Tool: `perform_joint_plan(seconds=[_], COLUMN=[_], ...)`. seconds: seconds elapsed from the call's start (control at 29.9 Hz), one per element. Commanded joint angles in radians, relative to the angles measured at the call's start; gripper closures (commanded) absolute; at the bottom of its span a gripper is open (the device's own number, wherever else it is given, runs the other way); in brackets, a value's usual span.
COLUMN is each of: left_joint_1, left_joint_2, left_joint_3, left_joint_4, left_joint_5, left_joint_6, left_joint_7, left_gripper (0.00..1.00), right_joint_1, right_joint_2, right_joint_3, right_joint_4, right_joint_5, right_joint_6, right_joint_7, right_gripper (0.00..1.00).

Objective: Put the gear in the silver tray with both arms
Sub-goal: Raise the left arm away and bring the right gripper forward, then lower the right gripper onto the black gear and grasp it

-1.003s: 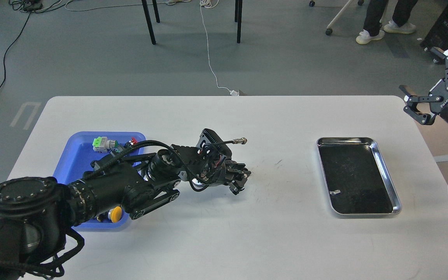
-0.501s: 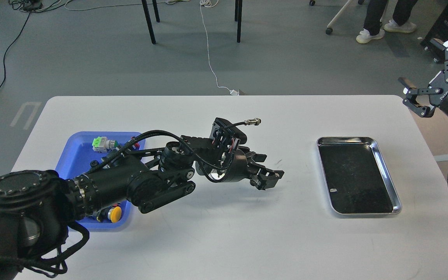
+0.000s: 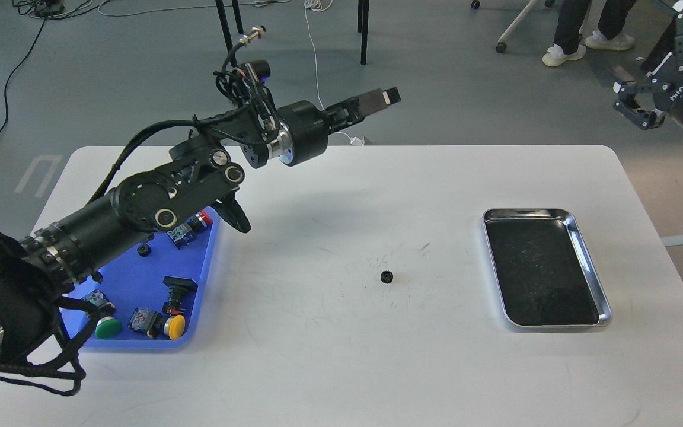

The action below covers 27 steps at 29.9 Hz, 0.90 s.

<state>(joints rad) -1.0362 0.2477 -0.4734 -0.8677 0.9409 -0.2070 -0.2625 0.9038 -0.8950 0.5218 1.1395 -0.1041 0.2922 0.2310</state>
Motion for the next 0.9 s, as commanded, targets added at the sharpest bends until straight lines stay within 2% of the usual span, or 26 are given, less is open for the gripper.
perform_joint_plan(seconds=[0.0,0.17,0.3,0.43,0.57,0.77,0.87], left_joint_1=[0.002,0.057,0.119,0.191,0.228,0.257,0.263], left_joint_2=[0.100,0.215,0.269,0.286,0.289,0.289,0.291], left_joint_3=[-0.010,-0.017,-0.097,-0.217,-0.274,-0.297,-0.298], left_joint_4=[0.006,0.010,0.013,0.015,0.016,0.016,0.016], left_joint_5=[-0.356,-0.759,-0.902,-0.968,-1.039,-1.114,-1.114], left_joint_6=[0.005,0.001,-0.009,-0.011,-0.012,-0.012,-0.014], left_joint_7=[-0.004,-0.015,-0.011,0.000,0.020,0.028,0.028], left_gripper=[0.05,0.03,0.03,0.02,0.02,0.02,0.02], right_joint_1=[0.177,0.407,0.498,0.556,0.645,0.768,0.768], right_joint_2=[0.011,0.103,0.203,0.280,0.382,0.622,0.703], right_joint_3=[-0.182,-0.464,-0.603,-0.730,-0.883,-1.195,-1.269], right_joint_4=[-0.014,-0.027,-0.027,-0.023,-0.020,-0.027,-0.056], right_joint_5=[-0.017,-0.066,-0.224,-0.379,-0.514,-0.664,-0.715], right_joint_6=[0.002,0.005,0.002,0.002,0.002,-0.001,-0.019], right_joint_7=[0.004,0.004,0.005,0.005,0.008,0.019,0.028], right_gripper=[0.01,0.01,0.01,0.02,0.02,0.02,0.03])
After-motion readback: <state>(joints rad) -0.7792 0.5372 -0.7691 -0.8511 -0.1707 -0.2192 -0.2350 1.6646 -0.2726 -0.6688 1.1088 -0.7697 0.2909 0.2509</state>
